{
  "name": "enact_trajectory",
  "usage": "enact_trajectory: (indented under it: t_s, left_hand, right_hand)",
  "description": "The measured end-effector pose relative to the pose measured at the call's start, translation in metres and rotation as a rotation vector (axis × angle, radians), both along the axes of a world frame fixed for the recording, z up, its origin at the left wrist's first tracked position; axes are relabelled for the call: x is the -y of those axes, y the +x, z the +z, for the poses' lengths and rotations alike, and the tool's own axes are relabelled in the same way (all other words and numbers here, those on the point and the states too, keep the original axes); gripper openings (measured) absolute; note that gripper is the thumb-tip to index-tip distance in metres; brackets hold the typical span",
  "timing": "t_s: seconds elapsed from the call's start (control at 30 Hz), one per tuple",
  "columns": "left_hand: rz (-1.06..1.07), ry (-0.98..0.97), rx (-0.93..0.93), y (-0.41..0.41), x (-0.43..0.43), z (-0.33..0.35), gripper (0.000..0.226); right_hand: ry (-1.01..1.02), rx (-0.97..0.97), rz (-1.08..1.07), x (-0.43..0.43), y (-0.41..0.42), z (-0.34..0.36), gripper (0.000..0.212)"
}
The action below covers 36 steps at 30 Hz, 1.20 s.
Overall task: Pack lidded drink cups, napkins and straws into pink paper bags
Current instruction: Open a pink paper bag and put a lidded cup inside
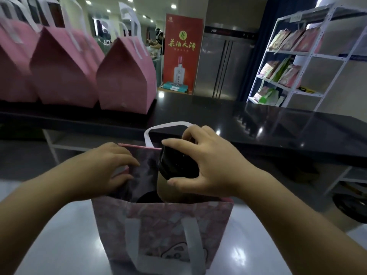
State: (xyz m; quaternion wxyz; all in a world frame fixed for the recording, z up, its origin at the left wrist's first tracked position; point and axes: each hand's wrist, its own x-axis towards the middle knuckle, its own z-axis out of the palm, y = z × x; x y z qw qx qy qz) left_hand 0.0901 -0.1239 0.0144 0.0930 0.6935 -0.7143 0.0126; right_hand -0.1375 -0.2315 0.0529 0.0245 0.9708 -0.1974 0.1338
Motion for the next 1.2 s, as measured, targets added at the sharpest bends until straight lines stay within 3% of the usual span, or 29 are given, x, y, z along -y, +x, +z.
enact_trajectory:
  t_s: [0.17,0.4,0.5,0.77,1.2]
  left_hand:
    - [-0.010,0.045,0.003,0.012,-0.002,-0.003,0.040]
    - [-0.033,0.171,-0.016,0.008,-0.005,-0.005,0.101]
    - [-0.034,0.224,-0.001,0.001,-0.006,-0.007,0.113]
    - [-0.046,0.188,0.017,-0.006,-0.012,-0.012,0.120]
    - [-0.002,0.177,0.009,-0.007,-0.010,-0.016,0.116]
  right_hand:
    - [-0.027,-0.280,0.025,-0.001,0.009,-0.008,0.072]
    - [0.014,-0.556,0.052,0.001,0.012,-0.013,0.063]
    - [0.012,-0.626,0.030,0.005,0.016,-0.028,0.068]
    - [0.112,-0.659,-0.073,0.018,0.024,-0.063,0.077]
    - [0.098,-0.735,-0.049,0.022,0.032,-0.076,0.071]
